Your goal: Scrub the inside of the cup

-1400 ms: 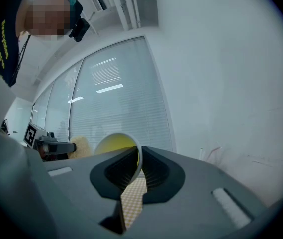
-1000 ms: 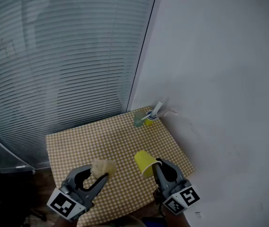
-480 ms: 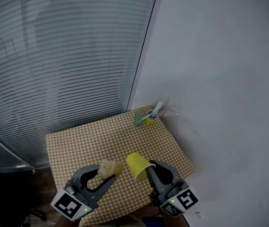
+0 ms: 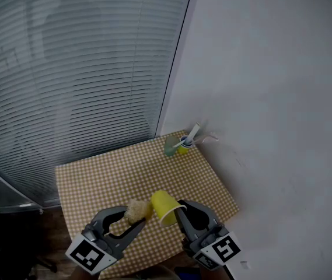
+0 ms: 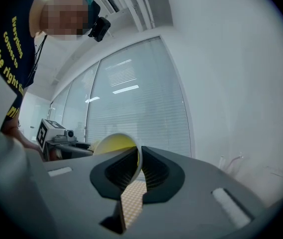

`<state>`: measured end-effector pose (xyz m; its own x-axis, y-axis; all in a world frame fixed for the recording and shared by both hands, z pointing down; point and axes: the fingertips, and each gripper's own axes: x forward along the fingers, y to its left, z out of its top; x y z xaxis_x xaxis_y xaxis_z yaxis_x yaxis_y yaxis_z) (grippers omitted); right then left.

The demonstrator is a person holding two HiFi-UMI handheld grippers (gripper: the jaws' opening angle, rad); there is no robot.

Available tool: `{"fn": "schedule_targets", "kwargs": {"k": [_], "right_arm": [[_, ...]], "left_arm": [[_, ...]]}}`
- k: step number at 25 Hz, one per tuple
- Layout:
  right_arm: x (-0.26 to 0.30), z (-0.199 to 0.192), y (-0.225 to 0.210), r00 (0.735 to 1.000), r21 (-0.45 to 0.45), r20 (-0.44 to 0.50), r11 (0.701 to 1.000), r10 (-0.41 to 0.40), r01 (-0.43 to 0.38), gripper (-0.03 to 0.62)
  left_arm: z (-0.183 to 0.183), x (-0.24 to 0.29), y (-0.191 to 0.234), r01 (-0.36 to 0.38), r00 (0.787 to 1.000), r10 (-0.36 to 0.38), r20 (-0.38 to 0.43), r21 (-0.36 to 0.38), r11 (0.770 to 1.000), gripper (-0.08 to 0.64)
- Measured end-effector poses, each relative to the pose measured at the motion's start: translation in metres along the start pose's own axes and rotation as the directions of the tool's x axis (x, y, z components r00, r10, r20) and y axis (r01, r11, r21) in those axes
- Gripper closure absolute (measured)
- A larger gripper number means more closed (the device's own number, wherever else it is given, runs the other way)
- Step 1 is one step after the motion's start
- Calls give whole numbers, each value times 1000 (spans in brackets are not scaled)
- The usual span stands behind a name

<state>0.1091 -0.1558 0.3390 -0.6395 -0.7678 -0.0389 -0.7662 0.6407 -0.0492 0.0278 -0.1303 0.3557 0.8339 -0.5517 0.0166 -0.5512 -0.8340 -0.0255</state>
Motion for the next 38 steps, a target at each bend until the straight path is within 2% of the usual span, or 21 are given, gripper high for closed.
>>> {"fn": "schedule_targets", "kwargs": {"k": [3, 8, 19, 28, 38], "right_arm": [[3, 11, 4, 999, 14, 33, 1000, 15, -16, 563], [2, -3, -2, 1000, -13, -21, 1000, -16, 15, 563], [7, -5, 1, 999, -69, -39, 997, -23, 21, 563], [10, 0, 29, 997, -189, -63, 981, 40, -51, 564], [6, -1, 46, 995, -234, -82, 969, 61, -79, 566]], "left_arm": [[-1, 1, -4, 8, 1000, -8, -14, -1, 1000, 425], [1, 0, -10, 37, 999, -36, -31, 10, 999, 425], [-8, -4, -29, 122, 988, -120, -95, 23, 992, 425], [-18, -14, -13, 98, 986, -92, -142, 39, 994, 425], [-27, -19, 1, 83, 980, -80, -180, 5, 997, 425]]}}
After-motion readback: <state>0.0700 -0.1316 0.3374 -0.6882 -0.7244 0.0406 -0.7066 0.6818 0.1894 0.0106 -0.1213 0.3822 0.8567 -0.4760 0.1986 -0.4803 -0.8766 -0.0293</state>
